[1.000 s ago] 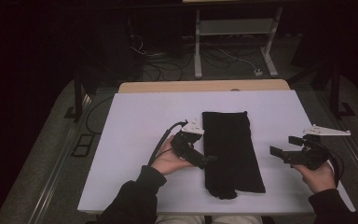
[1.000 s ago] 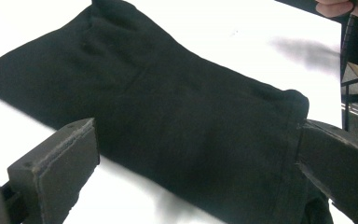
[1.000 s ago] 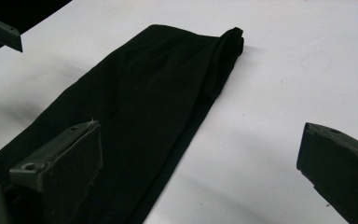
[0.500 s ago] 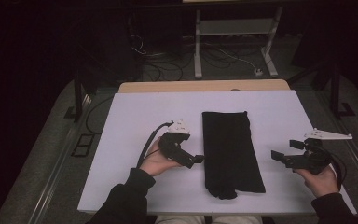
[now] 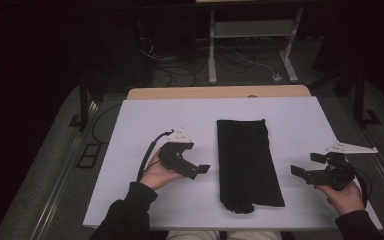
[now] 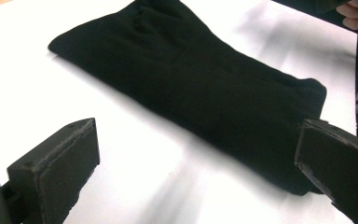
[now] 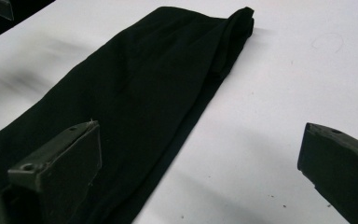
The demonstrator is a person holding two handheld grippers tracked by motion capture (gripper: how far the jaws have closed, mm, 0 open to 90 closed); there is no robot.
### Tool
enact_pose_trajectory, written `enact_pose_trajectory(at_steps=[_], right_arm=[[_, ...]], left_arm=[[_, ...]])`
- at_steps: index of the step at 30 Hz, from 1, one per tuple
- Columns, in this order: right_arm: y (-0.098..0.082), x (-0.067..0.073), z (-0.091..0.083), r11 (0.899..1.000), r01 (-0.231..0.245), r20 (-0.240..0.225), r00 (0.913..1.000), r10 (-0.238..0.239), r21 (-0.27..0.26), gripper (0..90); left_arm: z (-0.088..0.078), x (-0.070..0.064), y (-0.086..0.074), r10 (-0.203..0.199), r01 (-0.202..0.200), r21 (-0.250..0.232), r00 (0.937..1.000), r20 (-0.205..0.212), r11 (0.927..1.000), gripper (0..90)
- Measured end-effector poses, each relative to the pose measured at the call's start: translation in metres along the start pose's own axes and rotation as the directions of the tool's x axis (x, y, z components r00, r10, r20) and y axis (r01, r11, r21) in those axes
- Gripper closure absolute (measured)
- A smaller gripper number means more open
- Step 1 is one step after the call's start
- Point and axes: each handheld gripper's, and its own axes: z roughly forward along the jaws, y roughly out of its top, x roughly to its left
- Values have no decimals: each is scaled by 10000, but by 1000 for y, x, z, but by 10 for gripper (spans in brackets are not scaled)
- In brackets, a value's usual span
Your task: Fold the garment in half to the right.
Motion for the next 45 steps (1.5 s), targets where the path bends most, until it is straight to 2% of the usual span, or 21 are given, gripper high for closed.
enact_pose_trajectory(at_steps=[11,22,35,45], right_arm=[[-4,1,-3,9999,130,61,9999,-130,-31,0],[-6,-1,-3,10000,69,92,9999,-69,-42,0],[-7,-1,-2,10000,65,118,9999,-65,21,0],[-7,-1,-2,10000,48,113,9999,-49,61,0]], left_arm=[[-15,11,-17,-346,339,-242,9990,-275,9991,0],[-32,20,-31,-643,616,-488,9963,-576,9969,0],[-56,30,-49,-940,868,-745,9905,-1003,9934,0],[-75,36,-61,-1245,1106,-1128,9844,-1246,9874,0]])
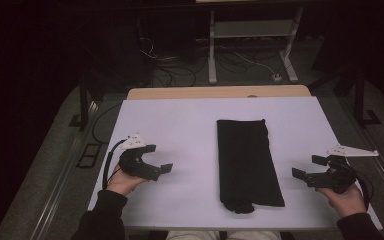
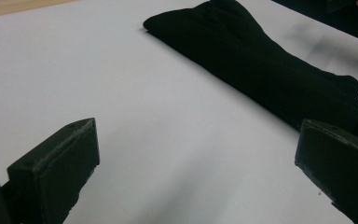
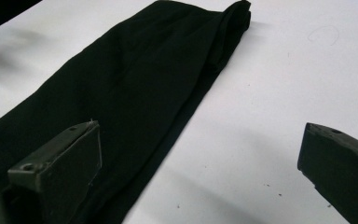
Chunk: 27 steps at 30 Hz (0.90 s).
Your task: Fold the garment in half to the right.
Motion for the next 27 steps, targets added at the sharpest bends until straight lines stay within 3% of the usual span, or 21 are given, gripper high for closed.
enact_pose_trajectory(at_steps=[14,18,27], right_arm=[[-1,0,0,9999,-39,-66,10000,38,-162,0],[-1,0,0,9999,-16,-51,10000,16,-135,0],[-1,0,1,9999,62,-41,10000,-63,-88,0]], left_arm=[[-24,13,-20,-343,318,-392,9973,-646,9987,0],[-34,19,-27,-530,492,-378,9930,-1060,9981,0],[-53,27,-44,-1216,1118,-792,9837,-1325,9906,0]])
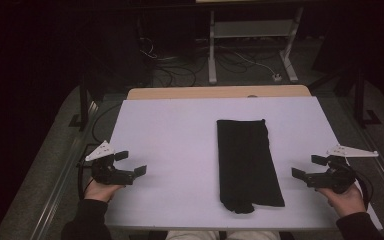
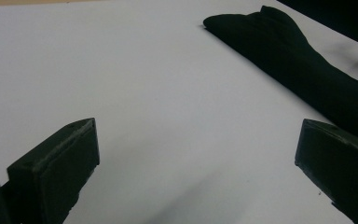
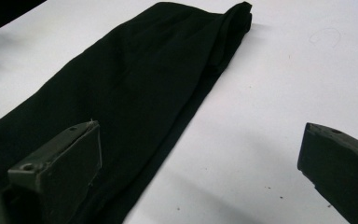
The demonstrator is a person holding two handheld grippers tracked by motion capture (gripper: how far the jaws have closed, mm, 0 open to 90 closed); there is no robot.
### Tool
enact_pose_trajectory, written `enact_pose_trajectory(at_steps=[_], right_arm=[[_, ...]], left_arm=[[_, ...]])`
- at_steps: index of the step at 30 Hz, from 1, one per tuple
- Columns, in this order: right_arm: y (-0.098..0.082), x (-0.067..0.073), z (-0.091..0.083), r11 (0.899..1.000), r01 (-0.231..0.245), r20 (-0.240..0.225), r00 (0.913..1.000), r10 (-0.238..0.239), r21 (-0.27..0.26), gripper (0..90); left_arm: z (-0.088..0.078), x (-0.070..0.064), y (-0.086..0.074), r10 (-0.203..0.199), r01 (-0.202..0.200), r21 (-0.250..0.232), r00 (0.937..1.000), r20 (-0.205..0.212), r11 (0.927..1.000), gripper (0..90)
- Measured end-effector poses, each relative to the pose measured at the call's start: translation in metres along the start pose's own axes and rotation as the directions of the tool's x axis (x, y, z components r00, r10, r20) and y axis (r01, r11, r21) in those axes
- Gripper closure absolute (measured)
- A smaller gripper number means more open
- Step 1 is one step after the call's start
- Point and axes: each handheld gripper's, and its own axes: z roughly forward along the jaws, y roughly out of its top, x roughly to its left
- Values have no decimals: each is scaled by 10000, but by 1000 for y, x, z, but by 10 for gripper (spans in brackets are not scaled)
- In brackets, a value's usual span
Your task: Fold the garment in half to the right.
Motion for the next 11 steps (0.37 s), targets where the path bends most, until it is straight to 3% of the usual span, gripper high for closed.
enact_pose_trajectory(at_steps=[6,11], right_arm=[[1,0,2,10000,64,-22,10000,-64,29,0],[-1,0,3,9999,105,-35,9999,-105,85,0]], left_arm=[[-5,3,-5,209,-212,-120,9994,-290,9997,0],[-5,4,-5,138,-145,-178,9991,-402,9997,0]])
